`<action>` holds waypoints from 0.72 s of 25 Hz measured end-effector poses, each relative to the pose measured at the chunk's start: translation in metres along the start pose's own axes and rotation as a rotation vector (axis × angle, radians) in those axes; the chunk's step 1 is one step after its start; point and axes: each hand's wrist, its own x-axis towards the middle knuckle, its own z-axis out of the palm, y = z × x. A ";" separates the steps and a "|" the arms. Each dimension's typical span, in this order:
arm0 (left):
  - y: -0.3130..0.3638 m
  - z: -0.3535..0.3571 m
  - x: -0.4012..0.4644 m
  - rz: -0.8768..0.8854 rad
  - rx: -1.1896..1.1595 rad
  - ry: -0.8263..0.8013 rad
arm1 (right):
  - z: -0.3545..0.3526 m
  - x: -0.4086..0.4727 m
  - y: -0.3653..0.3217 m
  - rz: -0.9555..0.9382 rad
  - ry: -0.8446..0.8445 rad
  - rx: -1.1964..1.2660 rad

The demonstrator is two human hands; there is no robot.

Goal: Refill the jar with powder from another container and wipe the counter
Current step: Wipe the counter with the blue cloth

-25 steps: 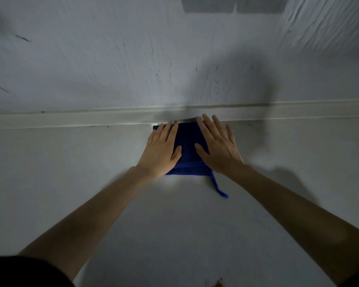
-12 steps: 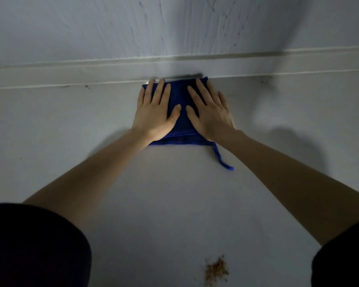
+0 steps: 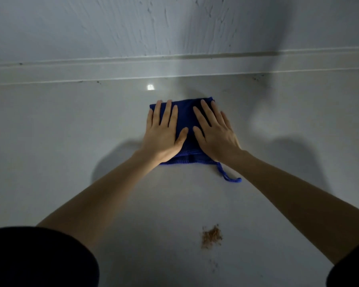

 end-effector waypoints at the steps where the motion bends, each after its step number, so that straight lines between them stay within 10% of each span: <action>1: 0.005 0.001 -0.010 0.009 -0.001 0.009 | 0.000 -0.012 -0.001 -0.004 -0.010 -0.007; 18: 0.064 0.009 -0.150 0.008 0.018 0.018 | 0.002 -0.161 -0.024 -0.029 -0.089 -0.039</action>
